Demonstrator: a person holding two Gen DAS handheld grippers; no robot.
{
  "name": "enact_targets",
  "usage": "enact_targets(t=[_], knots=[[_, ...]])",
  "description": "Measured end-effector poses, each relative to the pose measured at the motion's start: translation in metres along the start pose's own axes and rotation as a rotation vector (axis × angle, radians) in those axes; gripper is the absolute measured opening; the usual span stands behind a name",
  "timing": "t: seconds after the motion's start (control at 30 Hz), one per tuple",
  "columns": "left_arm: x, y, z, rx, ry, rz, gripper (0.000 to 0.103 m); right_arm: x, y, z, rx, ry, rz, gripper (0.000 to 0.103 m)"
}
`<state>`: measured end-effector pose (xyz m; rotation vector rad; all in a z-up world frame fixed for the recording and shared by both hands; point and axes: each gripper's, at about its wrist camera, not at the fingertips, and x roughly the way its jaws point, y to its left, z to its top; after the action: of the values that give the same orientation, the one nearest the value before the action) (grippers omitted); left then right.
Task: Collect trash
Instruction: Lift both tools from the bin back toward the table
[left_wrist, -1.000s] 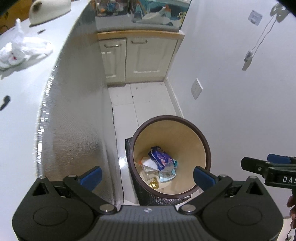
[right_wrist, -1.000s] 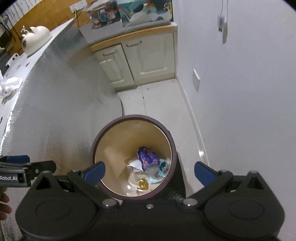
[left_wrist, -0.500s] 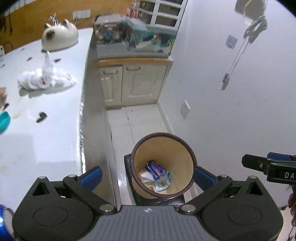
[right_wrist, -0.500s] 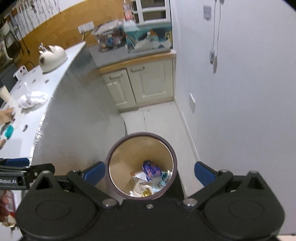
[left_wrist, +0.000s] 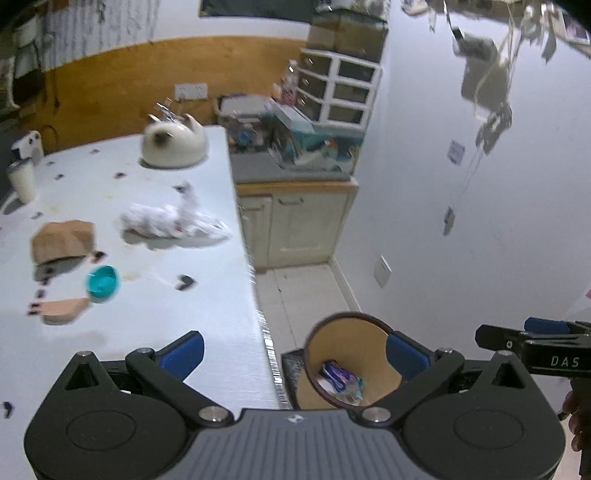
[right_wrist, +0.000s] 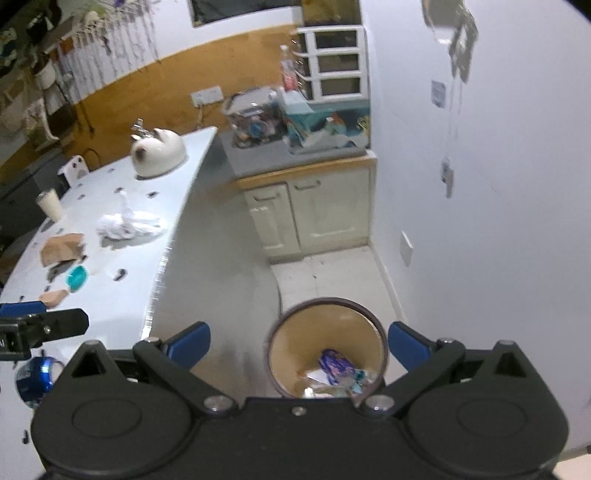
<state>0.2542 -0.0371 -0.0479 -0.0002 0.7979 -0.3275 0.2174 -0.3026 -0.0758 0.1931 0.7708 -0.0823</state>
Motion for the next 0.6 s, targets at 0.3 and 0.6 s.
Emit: enact_targets(t=[0.3,0.6], knots=[[-0.058,0.070,0.005,-0.050,-0.099,0.047,0.103,-0.023,0.070,0.007,-0.045,-0.079,0.060,0.103],[-0.086,0.149,0.013,-0.062,-0.165,0.091,0.103,-0.022,0.143,0.019,-0.120,-0.138,0.090,0.103]])
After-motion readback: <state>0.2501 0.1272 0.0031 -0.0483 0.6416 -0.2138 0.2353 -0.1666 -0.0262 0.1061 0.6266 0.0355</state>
